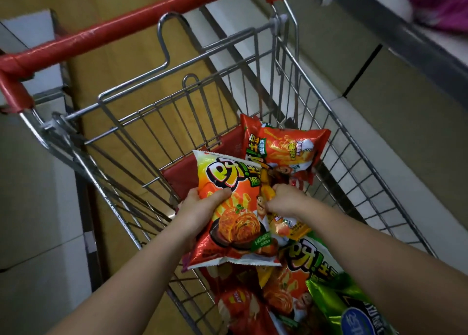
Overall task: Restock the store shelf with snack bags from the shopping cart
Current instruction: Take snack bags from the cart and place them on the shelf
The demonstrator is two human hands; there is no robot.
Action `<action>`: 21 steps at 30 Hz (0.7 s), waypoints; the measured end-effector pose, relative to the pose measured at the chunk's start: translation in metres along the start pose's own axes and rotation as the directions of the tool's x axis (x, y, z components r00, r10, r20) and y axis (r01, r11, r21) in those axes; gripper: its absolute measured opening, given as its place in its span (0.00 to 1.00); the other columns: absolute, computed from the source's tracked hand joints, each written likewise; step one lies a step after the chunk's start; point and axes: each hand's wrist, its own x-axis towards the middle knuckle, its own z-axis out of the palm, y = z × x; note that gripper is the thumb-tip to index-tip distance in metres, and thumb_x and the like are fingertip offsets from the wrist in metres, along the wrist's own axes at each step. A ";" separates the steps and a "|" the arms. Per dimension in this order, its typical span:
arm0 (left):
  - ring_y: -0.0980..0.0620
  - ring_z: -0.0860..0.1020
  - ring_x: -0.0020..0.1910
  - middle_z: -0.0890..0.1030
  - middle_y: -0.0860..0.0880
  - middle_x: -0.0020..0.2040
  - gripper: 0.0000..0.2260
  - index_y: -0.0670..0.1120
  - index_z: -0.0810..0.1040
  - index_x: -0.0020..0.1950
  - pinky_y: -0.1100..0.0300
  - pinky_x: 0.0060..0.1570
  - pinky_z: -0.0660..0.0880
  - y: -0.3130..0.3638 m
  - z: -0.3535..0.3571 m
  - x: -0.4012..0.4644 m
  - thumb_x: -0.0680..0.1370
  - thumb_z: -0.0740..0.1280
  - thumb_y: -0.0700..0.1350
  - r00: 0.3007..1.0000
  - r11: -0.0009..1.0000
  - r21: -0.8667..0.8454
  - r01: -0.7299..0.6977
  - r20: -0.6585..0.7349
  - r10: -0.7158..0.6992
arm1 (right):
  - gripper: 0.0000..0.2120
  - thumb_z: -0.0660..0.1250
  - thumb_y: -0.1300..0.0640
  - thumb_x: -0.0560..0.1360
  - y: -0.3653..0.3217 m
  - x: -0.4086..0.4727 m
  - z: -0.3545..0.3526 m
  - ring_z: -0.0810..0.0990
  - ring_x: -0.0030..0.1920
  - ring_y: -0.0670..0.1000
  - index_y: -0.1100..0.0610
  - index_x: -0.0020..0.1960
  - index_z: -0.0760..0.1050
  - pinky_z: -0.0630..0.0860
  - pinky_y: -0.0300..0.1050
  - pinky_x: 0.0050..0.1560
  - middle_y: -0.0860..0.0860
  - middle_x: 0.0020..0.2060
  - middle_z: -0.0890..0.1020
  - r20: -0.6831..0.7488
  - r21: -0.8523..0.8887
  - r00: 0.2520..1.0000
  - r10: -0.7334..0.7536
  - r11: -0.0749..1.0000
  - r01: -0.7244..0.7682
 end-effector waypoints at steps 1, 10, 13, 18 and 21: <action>0.40 0.81 0.50 0.79 0.43 0.56 0.41 0.49 0.66 0.66 0.43 0.53 0.78 0.003 0.000 -0.007 0.59 0.77 0.62 1.000 1.000 0.002 -0.010 0.016 0.010 | 0.16 0.65 0.54 0.73 0.001 -0.007 -0.001 0.77 0.53 0.55 0.60 0.59 0.73 0.74 0.44 0.48 0.56 0.55 0.78 -0.011 -0.033 1.000 -0.015 0.999 0.014; 0.40 0.81 0.50 0.79 0.42 0.56 0.31 0.48 0.64 0.68 0.44 0.53 0.78 0.024 0.005 -0.074 0.69 0.73 0.53 0.973 0.969 -0.091 -0.230 0.011 0.232 | 0.30 0.70 0.44 0.68 0.010 -0.086 -0.045 0.76 0.52 0.54 0.54 0.65 0.68 0.73 0.44 0.47 0.53 0.57 0.77 -0.290 -0.103 0.943 -0.167 0.984 0.142; 0.42 0.81 0.49 0.79 0.43 0.55 0.30 0.48 0.65 0.68 0.49 0.48 0.79 0.041 0.014 -0.106 0.70 0.73 0.51 0.936 0.927 -0.135 -0.349 -0.017 0.350 | 0.31 0.70 0.43 0.69 0.012 -0.119 -0.067 0.78 0.53 0.56 0.52 0.67 0.66 0.74 0.46 0.50 0.54 0.55 0.79 -0.470 -0.024 0.858 -0.210 0.974 0.225; 0.47 0.81 0.47 0.79 0.46 0.52 0.23 0.50 0.65 0.64 0.55 0.40 0.77 0.073 0.033 -0.176 0.73 0.70 0.48 0.837 0.813 -0.211 -0.542 -0.049 0.545 | 0.28 0.69 0.44 0.70 0.015 -0.186 -0.106 0.77 0.56 0.58 0.53 0.66 0.66 0.73 0.48 0.52 0.55 0.57 0.78 -0.642 0.048 0.716 -0.276 0.917 0.396; 0.48 0.81 0.45 0.80 0.46 0.52 0.24 0.50 0.65 0.65 0.57 0.36 0.78 0.088 0.039 -0.213 0.72 0.70 0.47 0.766 0.738 -0.238 -0.632 -0.048 0.640 | 0.28 0.70 0.45 0.70 0.013 -0.225 -0.125 0.77 0.56 0.57 0.54 0.65 0.67 0.74 0.52 0.56 0.55 0.56 0.78 -0.717 0.106 0.631 -0.297 0.848 0.520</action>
